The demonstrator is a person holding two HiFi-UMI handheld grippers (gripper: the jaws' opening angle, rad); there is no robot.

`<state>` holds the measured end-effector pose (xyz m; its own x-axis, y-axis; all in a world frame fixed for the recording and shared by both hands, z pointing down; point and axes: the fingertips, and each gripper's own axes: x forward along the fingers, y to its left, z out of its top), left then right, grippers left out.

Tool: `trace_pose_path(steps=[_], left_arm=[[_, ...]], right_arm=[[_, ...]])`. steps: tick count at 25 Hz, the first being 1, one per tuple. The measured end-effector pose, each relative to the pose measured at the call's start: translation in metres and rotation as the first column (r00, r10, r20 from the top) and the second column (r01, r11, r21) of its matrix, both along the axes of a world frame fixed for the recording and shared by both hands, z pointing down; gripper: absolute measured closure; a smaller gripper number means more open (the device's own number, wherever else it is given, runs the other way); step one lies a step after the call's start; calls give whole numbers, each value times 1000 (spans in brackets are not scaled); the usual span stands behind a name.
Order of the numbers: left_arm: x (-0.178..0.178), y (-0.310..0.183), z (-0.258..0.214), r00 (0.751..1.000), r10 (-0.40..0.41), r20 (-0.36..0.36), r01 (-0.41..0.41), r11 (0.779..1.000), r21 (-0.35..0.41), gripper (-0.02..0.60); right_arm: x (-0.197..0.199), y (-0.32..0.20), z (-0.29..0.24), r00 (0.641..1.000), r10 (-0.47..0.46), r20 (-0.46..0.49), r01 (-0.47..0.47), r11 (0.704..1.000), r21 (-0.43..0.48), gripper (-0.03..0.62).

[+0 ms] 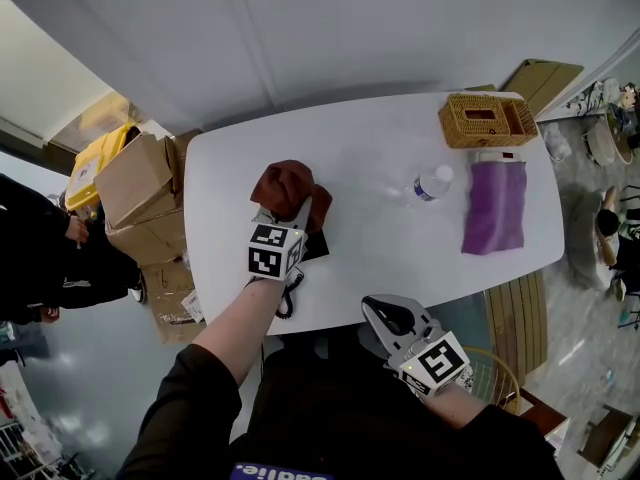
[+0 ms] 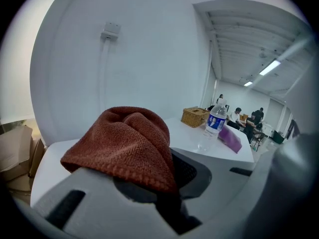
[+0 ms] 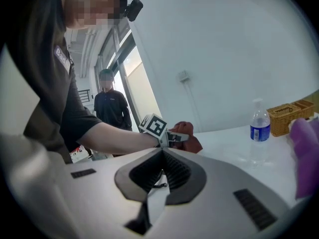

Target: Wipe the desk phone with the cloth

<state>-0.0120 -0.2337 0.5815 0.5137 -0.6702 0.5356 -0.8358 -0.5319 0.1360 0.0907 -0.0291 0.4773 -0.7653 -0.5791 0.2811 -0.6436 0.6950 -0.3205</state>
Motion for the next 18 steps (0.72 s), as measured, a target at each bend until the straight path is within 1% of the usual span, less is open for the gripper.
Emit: trace_pose_path(steps=[3, 6, 11, 14, 18], left_arm=[[-2, -13, 5, 1000, -10, 12, 10, 1000, -16, 525], [0, -10, 18, 1000, -11, 18, 12, 998, -59, 525], [9, 20, 40, 1000, -26, -4, 26, 992, -125, 525], [14, 42, 53, 999, -46, -24, 41, 986, -164, 525], [20, 72, 68, 998, -62, -33, 54, 978, -203, 525]], right_arm=[[5, 4, 5, 1000, 5, -2, -5, 1000, -18, 568], [8, 5, 8, 1000, 7, -3, -7, 1000, -30, 568], [11, 6, 10, 1000, 5, 11, -5, 999, -32, 568], [10, 5, 11, 1000, -9, 15, 9, 999, -32, 568], [10, 7, 14, 999, -32, 18, 33, 999, -37, 568]])
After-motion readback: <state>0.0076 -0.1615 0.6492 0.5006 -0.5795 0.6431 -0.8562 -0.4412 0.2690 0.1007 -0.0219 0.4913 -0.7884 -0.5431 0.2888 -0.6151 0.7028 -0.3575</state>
